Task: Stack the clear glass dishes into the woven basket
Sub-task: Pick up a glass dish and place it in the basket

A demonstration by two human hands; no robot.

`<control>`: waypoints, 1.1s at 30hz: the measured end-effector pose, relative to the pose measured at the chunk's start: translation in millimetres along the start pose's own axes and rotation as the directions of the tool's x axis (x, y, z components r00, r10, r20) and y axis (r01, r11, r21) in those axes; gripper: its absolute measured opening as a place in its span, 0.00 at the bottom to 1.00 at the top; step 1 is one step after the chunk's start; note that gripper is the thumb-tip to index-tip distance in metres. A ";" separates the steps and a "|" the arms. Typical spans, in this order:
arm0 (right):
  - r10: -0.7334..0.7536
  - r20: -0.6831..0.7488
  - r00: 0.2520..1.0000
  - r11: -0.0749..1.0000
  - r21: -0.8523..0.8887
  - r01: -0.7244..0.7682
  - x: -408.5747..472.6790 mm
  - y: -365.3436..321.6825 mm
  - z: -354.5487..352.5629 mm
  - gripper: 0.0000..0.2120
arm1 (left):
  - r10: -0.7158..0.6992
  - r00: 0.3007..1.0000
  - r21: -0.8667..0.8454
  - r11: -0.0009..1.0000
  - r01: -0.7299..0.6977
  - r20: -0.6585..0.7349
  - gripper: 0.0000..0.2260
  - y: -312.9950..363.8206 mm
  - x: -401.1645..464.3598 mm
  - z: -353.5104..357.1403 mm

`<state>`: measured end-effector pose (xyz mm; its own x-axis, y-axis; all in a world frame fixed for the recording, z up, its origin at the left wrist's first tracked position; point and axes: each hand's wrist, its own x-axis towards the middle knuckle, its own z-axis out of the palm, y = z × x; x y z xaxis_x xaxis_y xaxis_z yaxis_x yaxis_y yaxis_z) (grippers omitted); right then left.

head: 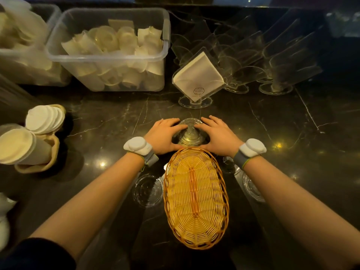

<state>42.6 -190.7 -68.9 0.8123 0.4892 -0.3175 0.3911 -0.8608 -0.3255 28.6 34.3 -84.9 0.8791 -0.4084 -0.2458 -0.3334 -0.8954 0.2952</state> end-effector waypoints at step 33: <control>-0.002 -0.323 0.946 0.969 0.233 0.081 -72.3 -31.9 -3.7 0.35 | 0.054 0.908 -0.085 0.991 -0.099 -0.416 0.29 41.8 -65.9 -9.3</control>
<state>-27.0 -199.1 -32.2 0.9079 0.4191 -0.0123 0.3441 -0.7616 -0.5492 -40.1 25.4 -47.8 0.9215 -0.3455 0.1772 -0.3882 -0.8323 0.3957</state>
